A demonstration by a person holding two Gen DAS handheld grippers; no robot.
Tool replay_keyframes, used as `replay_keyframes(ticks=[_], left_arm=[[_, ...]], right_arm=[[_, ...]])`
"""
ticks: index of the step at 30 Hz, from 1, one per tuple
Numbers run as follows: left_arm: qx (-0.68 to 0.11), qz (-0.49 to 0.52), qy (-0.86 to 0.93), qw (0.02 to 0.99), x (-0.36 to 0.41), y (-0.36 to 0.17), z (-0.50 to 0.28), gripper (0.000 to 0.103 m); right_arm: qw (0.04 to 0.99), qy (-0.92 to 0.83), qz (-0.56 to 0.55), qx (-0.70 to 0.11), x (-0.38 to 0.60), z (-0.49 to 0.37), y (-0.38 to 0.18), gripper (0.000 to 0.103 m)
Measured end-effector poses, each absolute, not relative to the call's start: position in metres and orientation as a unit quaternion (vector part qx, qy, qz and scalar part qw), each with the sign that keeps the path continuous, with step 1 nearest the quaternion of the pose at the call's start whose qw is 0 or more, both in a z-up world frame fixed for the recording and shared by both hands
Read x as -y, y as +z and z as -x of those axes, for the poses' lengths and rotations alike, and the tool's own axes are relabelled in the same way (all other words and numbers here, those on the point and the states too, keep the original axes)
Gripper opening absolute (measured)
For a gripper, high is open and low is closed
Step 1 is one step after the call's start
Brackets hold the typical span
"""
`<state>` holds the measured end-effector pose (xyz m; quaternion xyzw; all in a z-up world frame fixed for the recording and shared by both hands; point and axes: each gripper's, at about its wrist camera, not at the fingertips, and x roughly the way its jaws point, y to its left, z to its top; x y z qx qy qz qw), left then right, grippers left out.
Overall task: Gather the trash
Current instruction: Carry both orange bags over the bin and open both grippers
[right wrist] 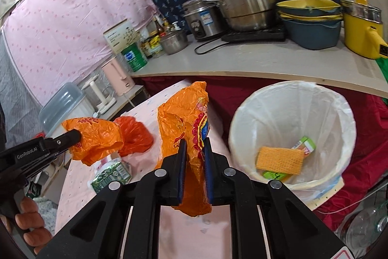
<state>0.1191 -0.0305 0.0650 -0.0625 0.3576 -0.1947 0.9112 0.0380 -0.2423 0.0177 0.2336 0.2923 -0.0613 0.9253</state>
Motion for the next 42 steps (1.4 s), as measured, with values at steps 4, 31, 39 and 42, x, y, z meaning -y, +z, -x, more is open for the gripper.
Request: replay_keyframes(ticks=[4, 31, 39, 42], left_arm=[[-0.361, 0.041, -0.213, 0.907, 0.059, 0.063, -0.112, 0.007], [-0.400, -0.076, -0.347, 0.845, 0.223, 0.014, -0.102, 0.009], [-0.409, -0.072, -0.356, 0.837, 0.240, 0.002, -0.113, 0.025], [-0.404, -0.066, -0.354, 0.841, 0.239, 0.005, -0.117, 0.043]], right_arm=[[0.923, -0.080, -0.246, -0.285, 0.265, -0.027, 0.015, 0.013], [0.897, -0.178, -0.297, -0.275, 0.384, 0.002, -0.022, 0.013], [0.895, -0.184, -0.295, -0.279, 0.394, -0.008, -0.027, 0.020], [0.895, -0.185, -0.296, -0.277, 0.396, -0.012, -0.026, 0.023]])
